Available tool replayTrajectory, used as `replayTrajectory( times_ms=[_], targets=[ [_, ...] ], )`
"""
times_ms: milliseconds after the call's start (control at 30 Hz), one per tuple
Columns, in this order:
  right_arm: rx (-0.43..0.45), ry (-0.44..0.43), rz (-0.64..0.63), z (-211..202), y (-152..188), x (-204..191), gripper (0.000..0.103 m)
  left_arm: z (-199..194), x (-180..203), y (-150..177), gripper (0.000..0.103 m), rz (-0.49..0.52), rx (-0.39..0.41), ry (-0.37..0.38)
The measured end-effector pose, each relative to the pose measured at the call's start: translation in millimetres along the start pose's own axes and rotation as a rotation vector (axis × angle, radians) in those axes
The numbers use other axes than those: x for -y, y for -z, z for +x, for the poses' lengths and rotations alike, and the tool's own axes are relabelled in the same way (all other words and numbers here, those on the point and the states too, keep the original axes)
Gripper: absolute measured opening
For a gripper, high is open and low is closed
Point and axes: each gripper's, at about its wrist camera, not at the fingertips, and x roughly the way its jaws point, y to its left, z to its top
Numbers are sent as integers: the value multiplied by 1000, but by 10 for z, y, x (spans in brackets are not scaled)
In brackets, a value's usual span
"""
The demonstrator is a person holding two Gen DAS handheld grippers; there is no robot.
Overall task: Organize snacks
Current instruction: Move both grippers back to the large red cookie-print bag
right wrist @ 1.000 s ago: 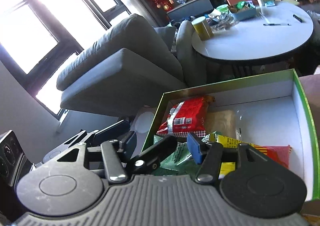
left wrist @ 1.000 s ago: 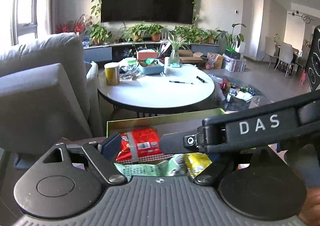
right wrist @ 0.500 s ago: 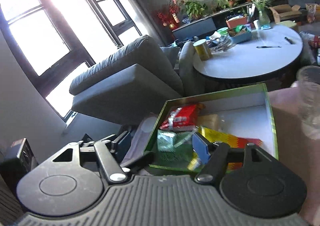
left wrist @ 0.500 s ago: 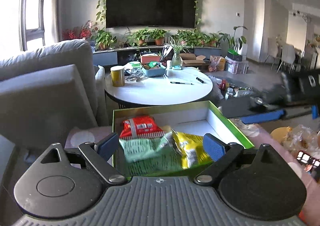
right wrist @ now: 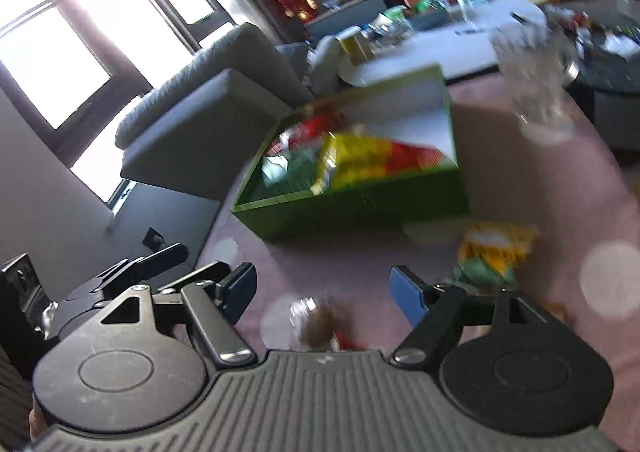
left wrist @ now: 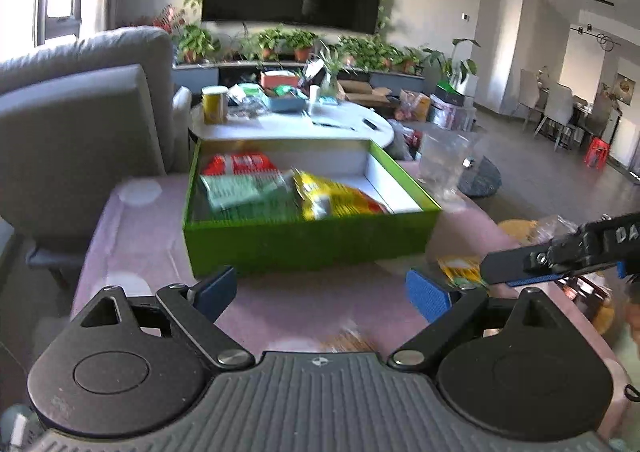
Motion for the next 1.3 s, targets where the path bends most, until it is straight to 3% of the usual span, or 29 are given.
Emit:
replayTrajectory(
  times_ms=[267,467,700,833,933,1100,1300],
  targets=[
    [-48,56,76,-257,476,237,56,-137,270,187,85,35,-60,57],
    [-64,101,100,-476,749,352,59,-156,566,358,83,87,-110,152],
    [-116,180,145,-616,1000,552,60,-91,881,570,69,152,-199,234],
    [-141,164,204,-607,1080,699,65,-50,1005,645,60,178,-236,270],
    [-167,111,248,-503,1103,763,75,-8,1037,687,58,185,-257,276],
    [-154,174,141,-378,1067,531,72,31,918,685,50,137,-272,236],
    [-185,95,89,-160,1018,387,54,-48,699,681,51,95,-262,199]
  ],
)
